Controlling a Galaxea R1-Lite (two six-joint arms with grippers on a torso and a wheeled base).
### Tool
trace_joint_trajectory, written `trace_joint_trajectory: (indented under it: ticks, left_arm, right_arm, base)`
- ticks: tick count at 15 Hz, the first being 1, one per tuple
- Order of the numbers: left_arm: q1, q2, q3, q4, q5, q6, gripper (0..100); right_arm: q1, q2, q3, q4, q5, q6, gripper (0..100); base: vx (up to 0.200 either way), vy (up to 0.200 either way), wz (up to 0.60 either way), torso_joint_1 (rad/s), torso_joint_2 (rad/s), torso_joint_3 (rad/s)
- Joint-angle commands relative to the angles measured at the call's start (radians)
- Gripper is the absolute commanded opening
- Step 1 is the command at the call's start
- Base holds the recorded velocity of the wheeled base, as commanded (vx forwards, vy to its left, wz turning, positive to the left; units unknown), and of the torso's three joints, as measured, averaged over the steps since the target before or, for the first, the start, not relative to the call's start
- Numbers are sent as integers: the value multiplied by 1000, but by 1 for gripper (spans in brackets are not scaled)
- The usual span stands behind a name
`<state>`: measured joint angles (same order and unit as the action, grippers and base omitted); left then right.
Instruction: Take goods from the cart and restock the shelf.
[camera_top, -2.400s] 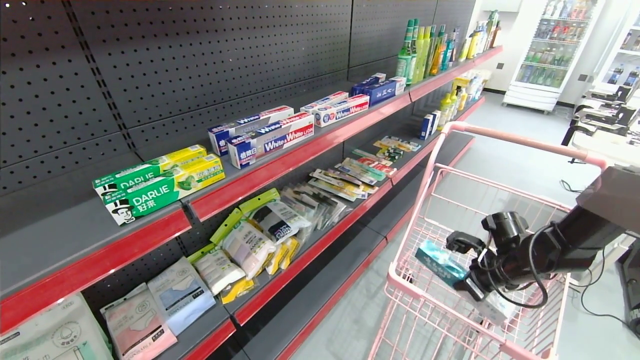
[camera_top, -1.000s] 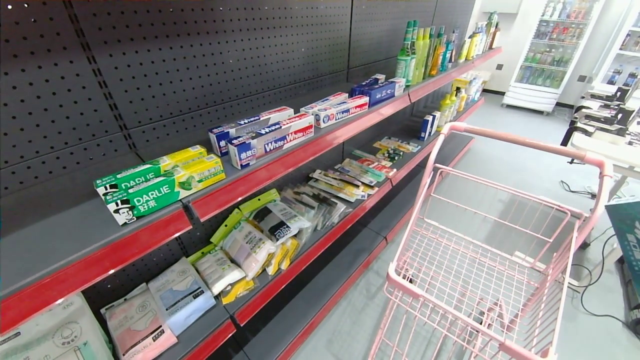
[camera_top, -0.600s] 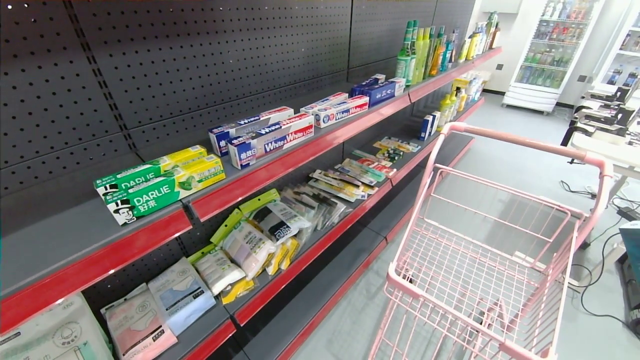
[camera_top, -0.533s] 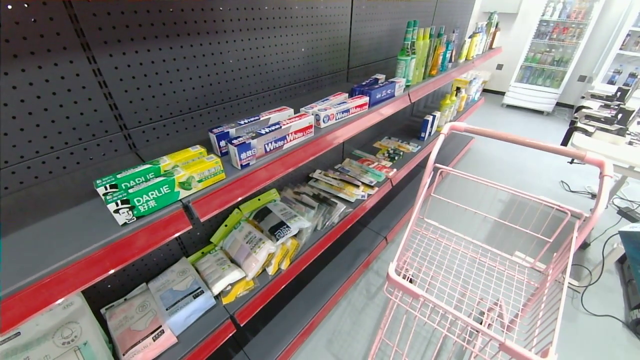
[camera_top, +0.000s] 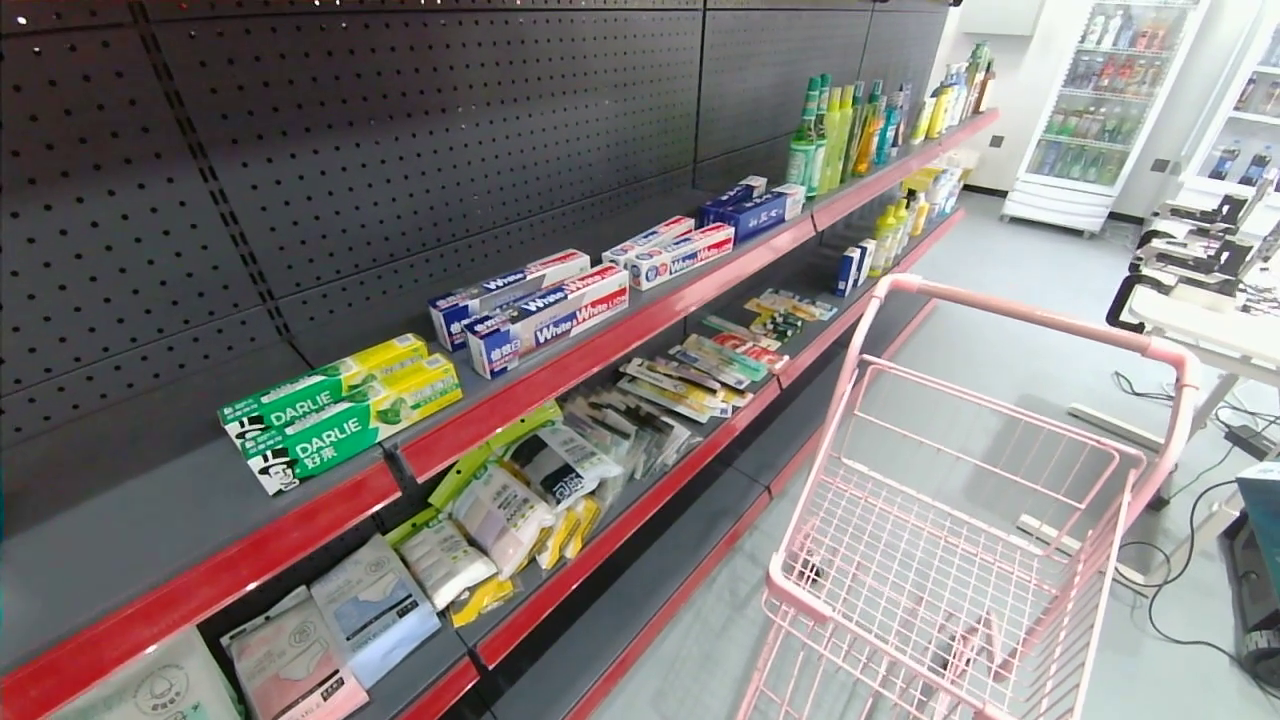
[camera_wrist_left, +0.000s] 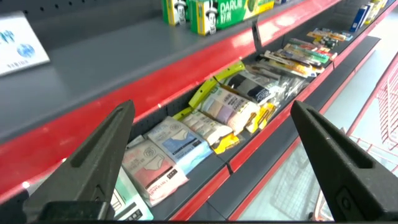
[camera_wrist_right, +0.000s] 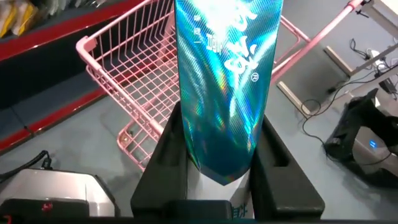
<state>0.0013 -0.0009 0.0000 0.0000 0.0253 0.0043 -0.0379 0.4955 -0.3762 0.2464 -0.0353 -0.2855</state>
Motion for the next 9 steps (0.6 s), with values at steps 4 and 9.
trace_joint_trajectory:
  ticks: [4, 9]
  left_arm:
    - [0, 1, 0, 0, 1, 0, 100]
    - [0, 1, 0, 0, -1, 0, 100]
  right_arm:
    - [1, 11, 8, -2, 0, -4, 0]
    - [4, 23, 3, -6, 0, -30, 0]
  base:
    - [0, 0, 0, 192, -413, -224]
    - [0, 0, 0, 171, -370, -195]
